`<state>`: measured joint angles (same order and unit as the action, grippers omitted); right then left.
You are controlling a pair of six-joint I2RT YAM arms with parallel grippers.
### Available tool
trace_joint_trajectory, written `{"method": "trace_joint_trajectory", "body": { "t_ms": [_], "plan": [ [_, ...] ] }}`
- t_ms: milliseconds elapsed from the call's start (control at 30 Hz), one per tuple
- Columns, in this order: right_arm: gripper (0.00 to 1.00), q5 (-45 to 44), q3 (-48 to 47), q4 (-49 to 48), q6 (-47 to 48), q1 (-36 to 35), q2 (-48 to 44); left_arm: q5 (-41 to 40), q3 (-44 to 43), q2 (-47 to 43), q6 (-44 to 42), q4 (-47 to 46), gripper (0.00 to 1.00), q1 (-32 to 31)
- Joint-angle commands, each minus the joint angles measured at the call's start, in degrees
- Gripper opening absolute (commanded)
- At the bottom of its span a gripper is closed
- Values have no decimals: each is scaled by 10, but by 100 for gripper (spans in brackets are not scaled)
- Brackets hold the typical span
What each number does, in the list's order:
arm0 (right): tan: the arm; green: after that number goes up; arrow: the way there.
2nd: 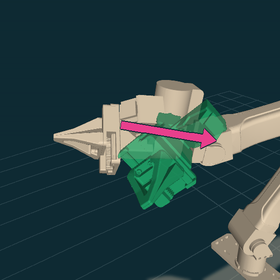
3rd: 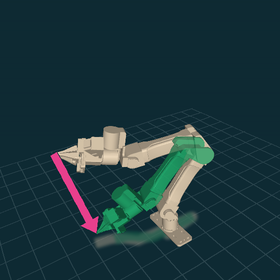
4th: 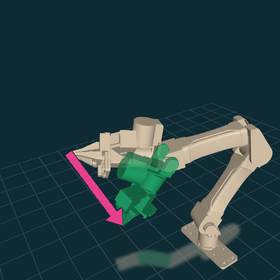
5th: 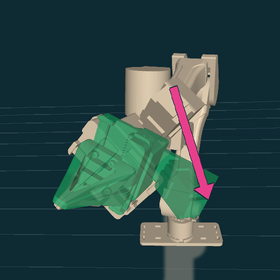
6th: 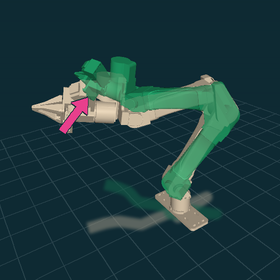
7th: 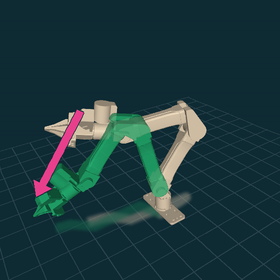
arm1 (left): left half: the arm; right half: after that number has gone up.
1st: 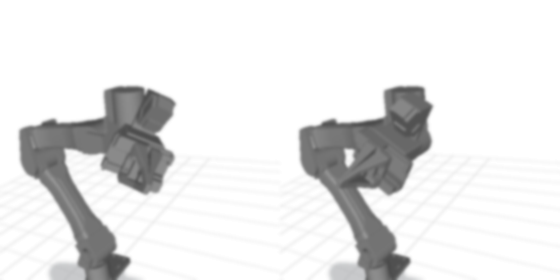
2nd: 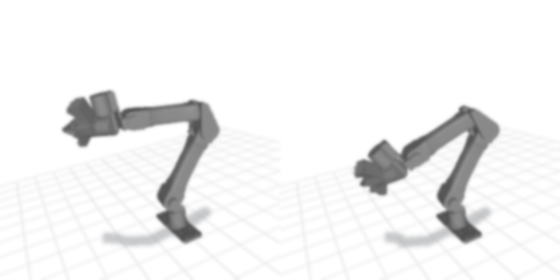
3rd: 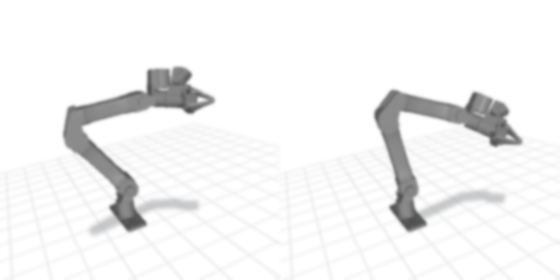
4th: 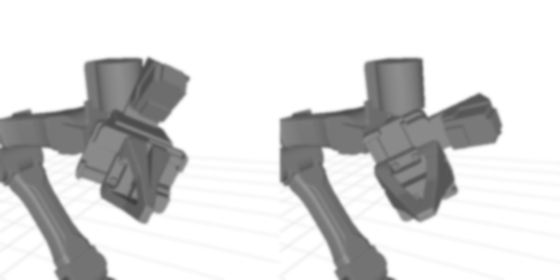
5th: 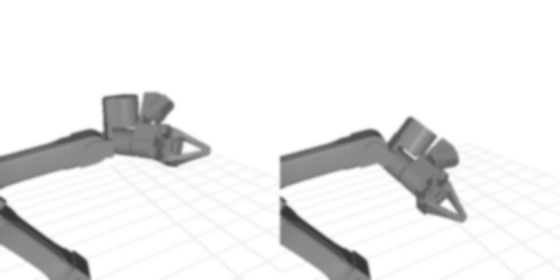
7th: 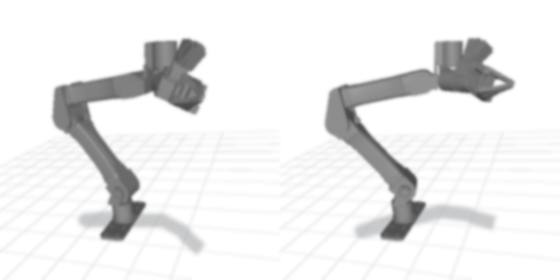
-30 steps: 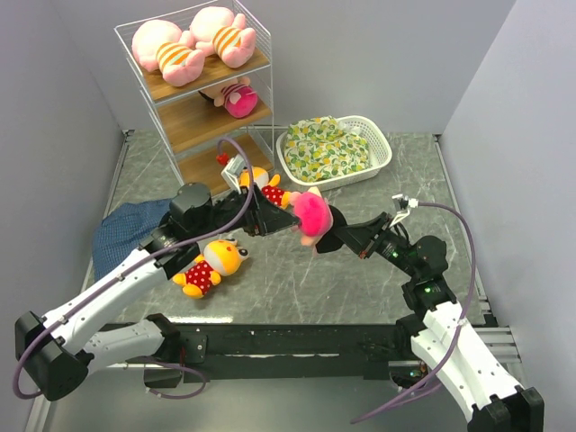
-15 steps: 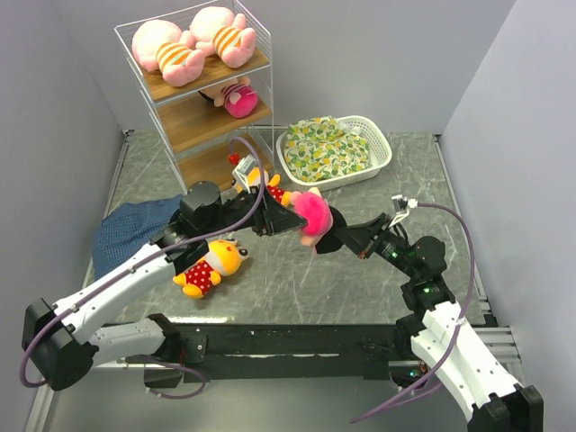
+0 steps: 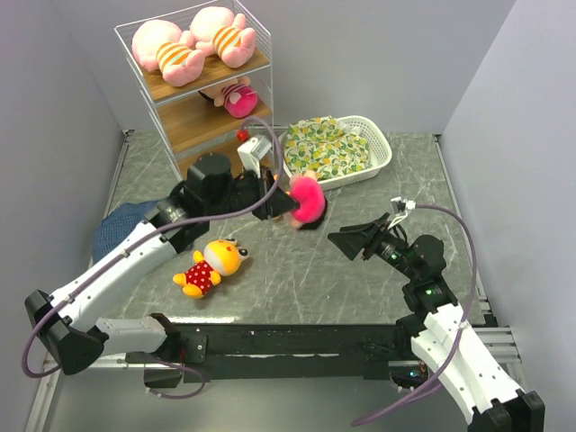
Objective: Place and organize the stuffed toys onto the shelf
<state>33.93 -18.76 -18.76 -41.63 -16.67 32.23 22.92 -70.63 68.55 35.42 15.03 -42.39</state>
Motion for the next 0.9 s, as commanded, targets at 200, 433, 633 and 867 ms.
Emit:
{"method": "trace_joint_trajectory", "body": {
  "t_ms": [200,433,633,867],
  "plan": [
    [100,-38,-61,96,52,-4,-38,-327,-149,25,-470,251,1,-20],
    [100,-48,-59,107,56,-4,-30,-443,-82,13,-699,200,7,-28],
    [100,-55,-75,123,66,-4,-27,-528,-24,0,-833,143,1,-28],
    [100,-50,-83,119,66,-4,-18,-512,52,-46,-961,-8,1,-13]
  ]
}}
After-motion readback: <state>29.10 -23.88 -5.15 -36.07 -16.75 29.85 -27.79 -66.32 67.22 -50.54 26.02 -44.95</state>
